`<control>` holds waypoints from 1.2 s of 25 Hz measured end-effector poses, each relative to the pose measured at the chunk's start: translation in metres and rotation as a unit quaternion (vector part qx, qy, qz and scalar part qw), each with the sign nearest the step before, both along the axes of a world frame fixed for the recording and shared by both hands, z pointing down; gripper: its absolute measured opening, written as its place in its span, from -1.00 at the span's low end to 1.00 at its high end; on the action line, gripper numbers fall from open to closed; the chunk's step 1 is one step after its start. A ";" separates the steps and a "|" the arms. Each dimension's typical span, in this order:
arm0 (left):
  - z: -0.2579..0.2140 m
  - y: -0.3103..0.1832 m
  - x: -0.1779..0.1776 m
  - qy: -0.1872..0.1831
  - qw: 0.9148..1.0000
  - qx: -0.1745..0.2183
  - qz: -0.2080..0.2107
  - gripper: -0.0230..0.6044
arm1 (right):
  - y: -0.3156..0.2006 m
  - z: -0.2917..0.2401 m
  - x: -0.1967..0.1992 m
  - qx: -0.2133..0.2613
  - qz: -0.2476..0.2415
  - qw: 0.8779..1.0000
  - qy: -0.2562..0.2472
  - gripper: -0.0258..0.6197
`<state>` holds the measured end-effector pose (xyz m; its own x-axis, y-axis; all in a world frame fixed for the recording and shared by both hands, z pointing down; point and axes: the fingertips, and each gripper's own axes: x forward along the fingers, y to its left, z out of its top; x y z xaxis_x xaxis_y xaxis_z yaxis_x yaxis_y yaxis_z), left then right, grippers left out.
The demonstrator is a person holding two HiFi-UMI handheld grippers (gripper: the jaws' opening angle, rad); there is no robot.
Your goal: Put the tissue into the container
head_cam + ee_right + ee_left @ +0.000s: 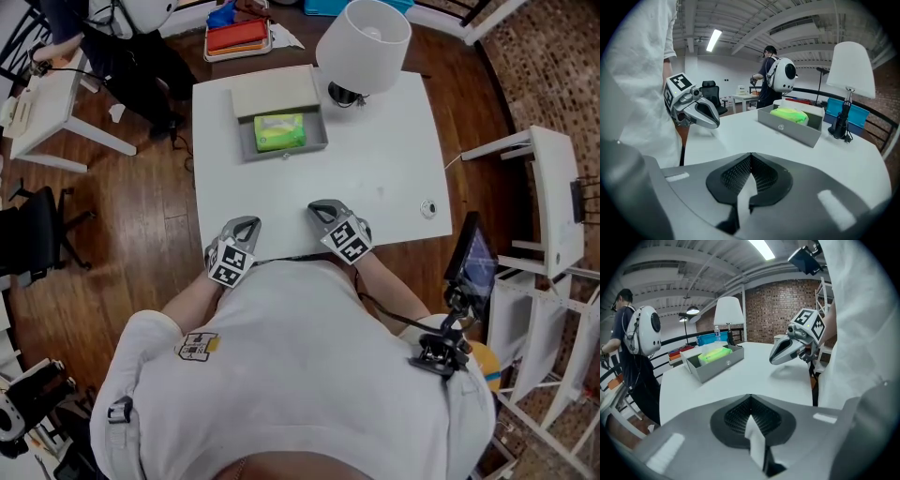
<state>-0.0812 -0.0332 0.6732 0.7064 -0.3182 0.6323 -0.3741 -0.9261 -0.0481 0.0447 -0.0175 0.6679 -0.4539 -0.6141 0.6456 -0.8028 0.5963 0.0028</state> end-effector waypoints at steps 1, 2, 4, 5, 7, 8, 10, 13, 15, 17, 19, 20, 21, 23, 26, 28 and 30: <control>0.000 0.000 -0.001 0.000 1.000 0.000 0.000 -0.93 | 0.000 0.001 -0.001 0.001 -0.002 1.000 0.002 -0.92; -0.001 0.000 -0.002 -0.001 1.000 0.001 -0.001 -0.93 | -0.001 0.003 -0.002 0.003 -0.005 1.000 0.004 -0.92; -0.001 -0.001 -0.003 -0.002 1.000 0.002 -0.002 -0.93 | -0.002 0.004 -0.003 0.001 -0.008 1.000 0.006 -0.92; 0.000 -0.001 -0.003 -0.002 1.000 0.002 -0.002 -0.93 | -0.002 0.005 -0.003 -0.001 -0.009 1.000 0.006 -0.92; 0.001 -0.001 -0.001 -0.003 1.000 0.002 0.001 -0.93 | -0.001 0.006 -0.001 -0.001 -0.009 1.000 0.007 -0.92; 0.002 0.000 -0.001 -0.004 1.000 0.003 0.002 -0.93 | 0.000 0.007 -0.001 0.000 -0.009 1.000 0.008 -0.92; 0.001 -0.001 -0.001 -0.005 1.000 0.003 0.003 -0.93 | 0.000 0.007 0.000 -0.001 -0.008 1.000 0.010 -0.92; 0.000 -0.001 -0.002 -0.006 1.000 0.006 0.004 -0.93 | 0.003 0.010 0.001 -0.009 -0.009 1.000 0.012 -0.92; 0.001 0.000 -0.002 -0.008 1.000 0.005 0.006 -0.93 | 0.005 0.013 0.000 -0.012 -0.010 1.000 0.010 -0.92; 0.003 0.002 -0.003 -0.010 1.000 0.004 0.008 -0.93 | 0.008 0.014 -0.002 -0.015 -0.013 1.000 0.011 -0.92; 0.003 0.003 -0.003 -0.010 1.000 0.002 0.008 -0.93 | 0.011 0.014 -0.004 -0.019 -0.017 1.000 0.013 -0.92; 0.004 0.004 -0.004 -0.011 1.000 0.002 0.007 -0.93 | 0.013 0.014 -0.005 -0.021 -0.019 1.000 0.013 -0.92; 0.004 0.005 -0.004 -0.011 1.000 0.001 0.007 -0.93 | 0.015 0.015 -0.007 -0.023 -0.021 0.999 0.014 -0.92; 0.004 0.005 -0.006 -0.011 1.000 0.001 0.005 -0.93 | 0.017 0.017 -0.009 -0.029 -0.024 0.999 0.018 -0.92; 0.003 0.004 -0.005 -0.011 1.000 0.001 0.003 -0.93 | 0.018 0.019 -0.009 -0.030 -0.025 0.999 0.019 -0.92; 0.003 0.004 -0.004 -0.011 1.000 0.002 0.004 -0.93 | 0.017 0.018 -0.008 -0.029 -0.024 0.999 0.019 -0.92; 0.004 0.004 -0.004 -0.011 1.000 0.002 0.004 -0.93 | 0.016 0.018 -0.008 -0.027 -0.022 0.999 0.018 -0.92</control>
<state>-0.0848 -0.0289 0.6768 0.6948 -0.3150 0.6465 -0.3662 -0.9287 -0.0590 0.0370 -0.0017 0.6859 -0.4557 -0.5571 0.6942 -0.7752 0.6317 -0.0020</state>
